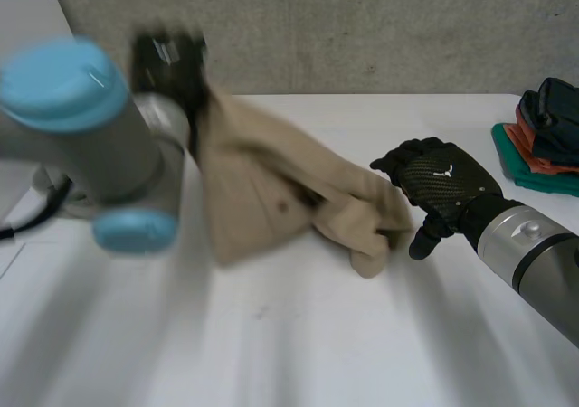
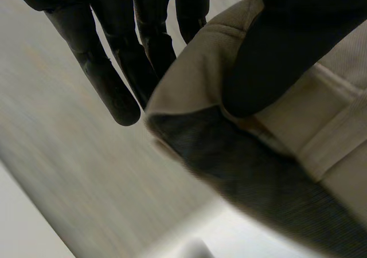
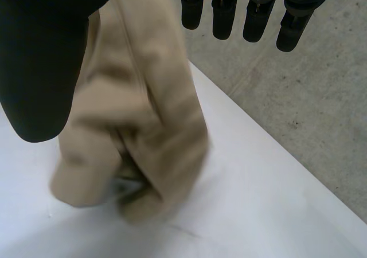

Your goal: Fold the laundry.

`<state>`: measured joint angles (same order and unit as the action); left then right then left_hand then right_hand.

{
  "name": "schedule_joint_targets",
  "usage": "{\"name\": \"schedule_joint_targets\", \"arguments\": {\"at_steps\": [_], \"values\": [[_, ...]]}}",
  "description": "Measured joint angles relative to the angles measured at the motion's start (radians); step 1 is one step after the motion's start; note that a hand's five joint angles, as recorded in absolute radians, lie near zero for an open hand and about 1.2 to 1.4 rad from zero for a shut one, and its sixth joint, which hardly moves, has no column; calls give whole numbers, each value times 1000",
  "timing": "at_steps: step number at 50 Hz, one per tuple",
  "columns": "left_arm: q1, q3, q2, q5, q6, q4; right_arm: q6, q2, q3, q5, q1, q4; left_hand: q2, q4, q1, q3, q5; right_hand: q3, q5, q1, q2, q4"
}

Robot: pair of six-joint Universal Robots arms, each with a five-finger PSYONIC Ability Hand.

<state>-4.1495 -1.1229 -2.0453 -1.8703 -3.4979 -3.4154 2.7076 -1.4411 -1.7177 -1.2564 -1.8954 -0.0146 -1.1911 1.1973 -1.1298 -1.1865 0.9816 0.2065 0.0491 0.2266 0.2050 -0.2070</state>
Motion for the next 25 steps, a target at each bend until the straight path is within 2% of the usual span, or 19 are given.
{"name": "schedule_joint_targets", "arguments": {"at_steps": [5, 9, 11, 15, 17, 19, 22, 24, 25], "values": [[-5, 146, 52, 70, 5, -53, 6, 3, 14, -2, 0, -1, 0, 0, -2, 0, 0, 0, 0, 0, 0, 0], [36, 296, 38, 186, 28, -23, 24, 17, 30, -5, 8, -8, 0, 1, -11, -3, 0, 0, 0, 0, 0, 0], [50, 321, 26, 209, 35, -9, 30, 21, 34, -6, 12, -11, 0, 3, -11, -4, 0, 0, 0, 0, 0, 0], [126, 383, -57, 320, 78, 44, 68, 44, 57, -16, 47, -24, -3, 5, -11, -5, 0, 0, 0, 0, 0, 0], [138, 383, -76, 340, 86, 49, 74, 47, 61, -18, 54, -26, -3, 5, -11, -5, 0, 0, 0, 0, 0, 0], [181, 374, -148, 416, 114, 60, 99, 64, 81, -35, 92, -37, -3, 5, -11, -5, 0, 0, 0, 0, 0, 0], [209, 360, -205, 467, 133, 69, 111, 77, 95, -48, 122, -46, 1, 1, -7, -1, -3, 0, 0, 0, 0, 0], [239, 341, -268, 517, 151, 91, 117, 96, 114, -63, 158, -55, 353, -339, 314, 323, -301, 0, 0, 0, 0, 0], [251, 332, -287, 533, 156, 103, 117, 103, 120, -66, 170, -57, 456, -441, 428, 422, -403, 0, 0, 0, 0, 0]]}}
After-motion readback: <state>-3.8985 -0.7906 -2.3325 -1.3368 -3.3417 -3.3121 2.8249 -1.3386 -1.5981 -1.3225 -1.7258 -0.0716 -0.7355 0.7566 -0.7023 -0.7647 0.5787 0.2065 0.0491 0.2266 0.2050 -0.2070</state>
